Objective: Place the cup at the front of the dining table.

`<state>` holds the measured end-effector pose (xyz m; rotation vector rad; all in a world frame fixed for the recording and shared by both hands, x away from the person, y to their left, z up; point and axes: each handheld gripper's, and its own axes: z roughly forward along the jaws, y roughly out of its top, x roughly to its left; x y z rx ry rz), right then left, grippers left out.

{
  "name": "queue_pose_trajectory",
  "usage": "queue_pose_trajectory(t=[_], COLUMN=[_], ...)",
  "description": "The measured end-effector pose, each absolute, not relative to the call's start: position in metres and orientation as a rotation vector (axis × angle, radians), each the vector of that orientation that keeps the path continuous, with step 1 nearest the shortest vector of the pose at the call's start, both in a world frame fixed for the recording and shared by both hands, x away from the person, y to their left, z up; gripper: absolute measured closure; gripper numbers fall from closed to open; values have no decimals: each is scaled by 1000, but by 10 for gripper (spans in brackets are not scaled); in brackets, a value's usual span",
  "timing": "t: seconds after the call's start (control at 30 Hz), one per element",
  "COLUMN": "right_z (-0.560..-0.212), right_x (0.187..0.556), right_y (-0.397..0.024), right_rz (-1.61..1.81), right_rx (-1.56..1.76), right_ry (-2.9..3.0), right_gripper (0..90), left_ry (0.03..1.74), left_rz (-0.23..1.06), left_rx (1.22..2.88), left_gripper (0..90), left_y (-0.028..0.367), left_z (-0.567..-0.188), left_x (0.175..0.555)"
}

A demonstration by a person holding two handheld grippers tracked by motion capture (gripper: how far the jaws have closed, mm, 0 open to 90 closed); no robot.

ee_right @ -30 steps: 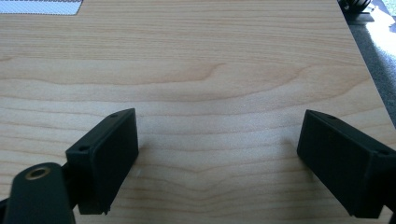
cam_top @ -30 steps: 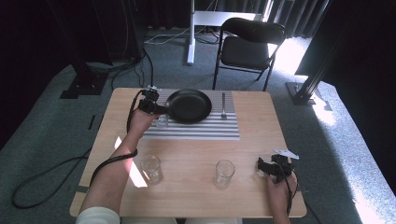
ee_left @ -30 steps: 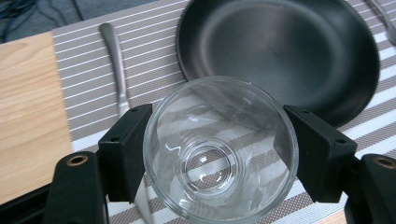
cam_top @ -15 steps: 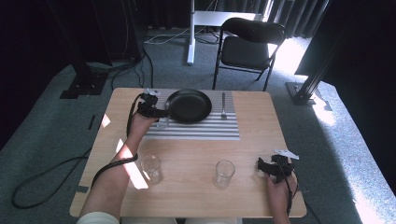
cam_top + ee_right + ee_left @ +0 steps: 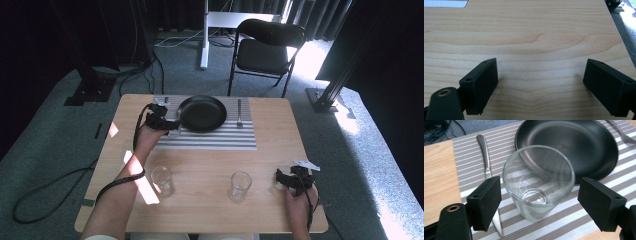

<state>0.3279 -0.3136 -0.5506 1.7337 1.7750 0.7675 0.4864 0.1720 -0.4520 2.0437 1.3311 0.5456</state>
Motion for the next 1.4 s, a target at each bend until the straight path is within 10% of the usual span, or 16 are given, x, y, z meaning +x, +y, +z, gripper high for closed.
queue_pose_trajectory(t=[1.4], right_z=[-551], right_x=[328], right_y=[-313], right_rz=[768], right_rx=[1735], right_ry=[1775], right_gripper=[119], left_ry=[1400], left_rz=[540], left_rx=[1979], left_gripper=[198], left_y=[219], left_z=[-482], left_x=[424])
